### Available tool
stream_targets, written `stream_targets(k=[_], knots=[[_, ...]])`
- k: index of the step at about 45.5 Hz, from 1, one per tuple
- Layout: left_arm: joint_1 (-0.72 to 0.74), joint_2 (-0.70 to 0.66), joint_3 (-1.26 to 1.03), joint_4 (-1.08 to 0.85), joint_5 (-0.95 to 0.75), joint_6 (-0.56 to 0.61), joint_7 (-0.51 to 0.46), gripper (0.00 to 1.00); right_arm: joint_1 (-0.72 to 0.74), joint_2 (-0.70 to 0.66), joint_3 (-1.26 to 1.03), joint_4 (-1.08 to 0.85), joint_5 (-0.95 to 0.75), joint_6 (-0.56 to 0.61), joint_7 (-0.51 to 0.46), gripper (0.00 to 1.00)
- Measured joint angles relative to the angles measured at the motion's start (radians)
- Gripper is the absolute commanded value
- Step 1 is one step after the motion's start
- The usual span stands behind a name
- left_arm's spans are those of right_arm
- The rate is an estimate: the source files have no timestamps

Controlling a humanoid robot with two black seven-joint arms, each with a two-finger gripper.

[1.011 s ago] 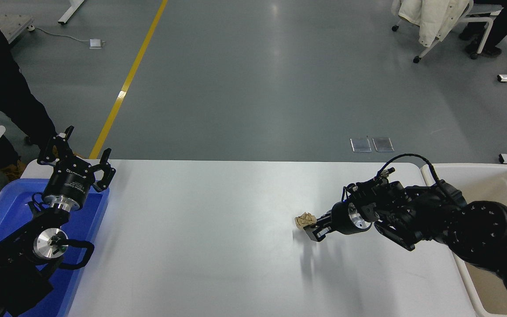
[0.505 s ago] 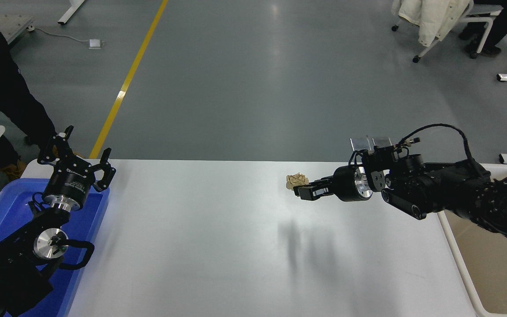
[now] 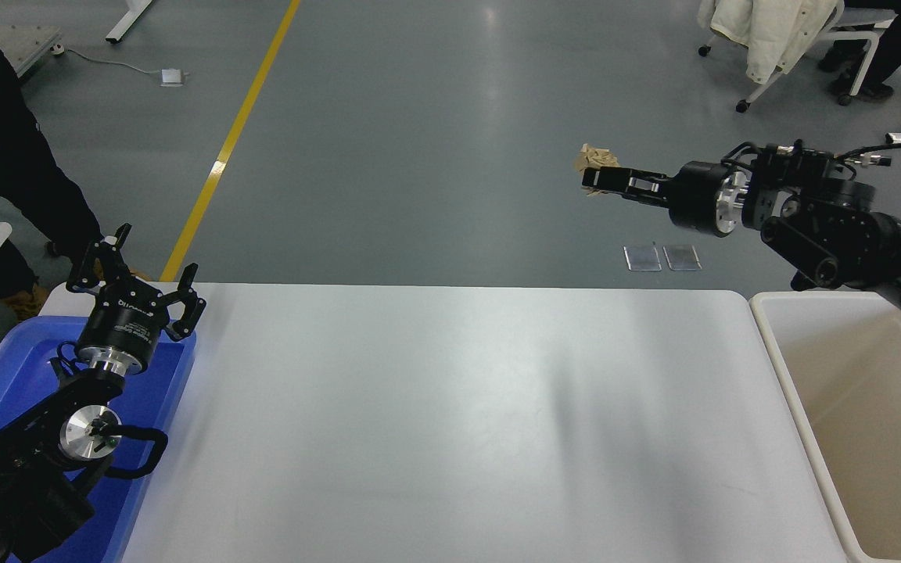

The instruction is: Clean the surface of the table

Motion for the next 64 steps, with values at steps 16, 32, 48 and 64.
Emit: stream_targets(k=[16,32,48,64], knots=[[0.0,0.0,0.0,0.0,0.0,0.0,0.0,1.0,-0.153,-0.027,0.023,-0.289,0.139,0.017,-0.189,0.0],[0.0,0.0,0.0,0.0,0.0,-0.001,0.0,1.0,-0.302,-0.11,0.063,-0.379,0.197,-0.018,-0.374,0.0],[0.0,0.0,0.0,0.0,0.0,-0.001,0.0,1.0,-0.441,-0.11,0.111,-0.39,0.21,-0.085,-0.428,0.0],[0.0,0.0,0.0,0.0,0.0,-0.001,0.0,1.0,-0.584,-0.028,0.116,-0.385,0.213,-0.112,-0.43,0.0]])
